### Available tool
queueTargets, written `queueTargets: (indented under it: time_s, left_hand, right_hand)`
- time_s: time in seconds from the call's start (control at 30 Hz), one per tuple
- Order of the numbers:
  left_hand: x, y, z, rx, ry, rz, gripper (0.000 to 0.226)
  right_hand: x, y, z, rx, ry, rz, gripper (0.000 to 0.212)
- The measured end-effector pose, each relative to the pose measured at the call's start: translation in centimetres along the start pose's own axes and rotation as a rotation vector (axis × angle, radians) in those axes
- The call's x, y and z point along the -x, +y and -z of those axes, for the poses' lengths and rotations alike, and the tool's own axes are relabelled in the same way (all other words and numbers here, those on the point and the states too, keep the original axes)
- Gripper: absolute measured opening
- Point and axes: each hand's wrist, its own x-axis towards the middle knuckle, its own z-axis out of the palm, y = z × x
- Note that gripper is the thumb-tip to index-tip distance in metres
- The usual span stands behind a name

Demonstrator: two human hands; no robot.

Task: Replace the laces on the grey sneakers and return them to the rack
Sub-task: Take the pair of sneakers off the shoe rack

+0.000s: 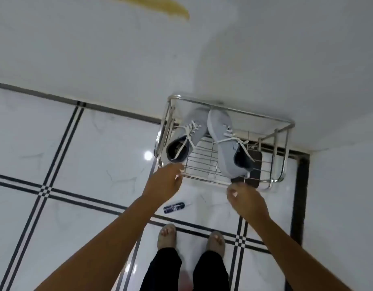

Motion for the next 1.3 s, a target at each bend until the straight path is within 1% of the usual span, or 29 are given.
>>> queueTargets:
  time_s: [0.07,0.1,0.13,0.17,0.23,0.3,0.37,0.5,0.6,0.63,0.8,0.93,1.03,1.1,1.17,1.3]
  left_hand:
    - [-2.6,-0.4,-0.6,-0.179,0.105,-0.047,0.038]
    - [-3.8,-0.6,-0.8,-0.295,0.142,-0.068,0.043]
    - [-4.9,-0.9,-1.1,-0.418,0.135,-0.074,0.046]
    - [-5.8,-1.2,-1.5,-0.522,0.092,-0.063,0.049]
    - [-6.8,-2.2,-2.7,-0.671,-0.013,-0.026,0.048]
    - [-7.7,-2.8,-3.3,-0.779,-0.098,-0.012,0.042]
    - [-8.2,-3.1,-3.8,-0.826,-0.131,-0.004,0.041]
    - [-8.8,-3.3,-4.9,-0.814,-0.174,-0.005,0.047]
    - [-9.4,-3.3,-4.8,-0.787,-0.204,0.024,0.051]
    - [-9.6,-3.3,-4.7,-0.781,-0.201,0.03,0.052]
    - [-7.9,-1.5,-4.3,-0.702,-0.158,0.004,0.048]
    - [-3.4,-0.4,-3.7,-0.555,-0.063,-0.055,0.045]
    - [1.8,-0.4,-4.0,-0.46,-0.072,-0.147,0.043]
    - [5.2,-0.6,-4.7,-0.363,-0.12,-0.184,0.04]
    - [8.2,-0.7,-5.6,-0.284,-0.176,-0.181,0.038]
    - [12.7,-1.0,-8.9,-0.275,-0.291,-0.125,0.036]
  right_hand:
    - [-2.8,1.0,0.1,0.126,0.211,0.024,0.026]
    - [-4.3,1.4,0.5,0.219,0.272,0.023,0.032]
    - [-5.7,1.9,1.0,0.299,0.297,-0.001,0.037]
    - [-6.7,2.0,1.5,0.37,0.25,-0.032,0.039]
    - [-8.2,2.3,1.3,0.452,0.119,-0.07,0.035]
    - [-9.3,3.0,0.8,0.485,0.026,-0.07,0.033]
    - [-9.8,3.5,0.0,0.466,-0.009,-0.044,0.035]
    - [-10.4,4.2,-1.6,0.376,-0.019,-0.01,0.039]
    - [-10.9,4.4,-2.2,0.35,-0.032,0.043,0.032]
    - [-10.9,4.4,-2.4,0.332,-0.012,0.057,0.029]
    - [-8.2,4.2,-3.3,0.113,0.177,0.11,0.015]
    - [-3.1,3.1,-3.9,-0.054,0.326,0.138,0.021]
    - [2.4,3.0,-5.1,-0.154,0.402,0.15,0.021]
    - [6.0,3.0,-5.9,-0.178,0.334,0.056,0.025]
    - [9.5,3.1,-6.5,-0.212,0.247,-0.057,0.031]
    - [14.7,4.7,-8.8,-0.255,0.177,-0.178,0.035]
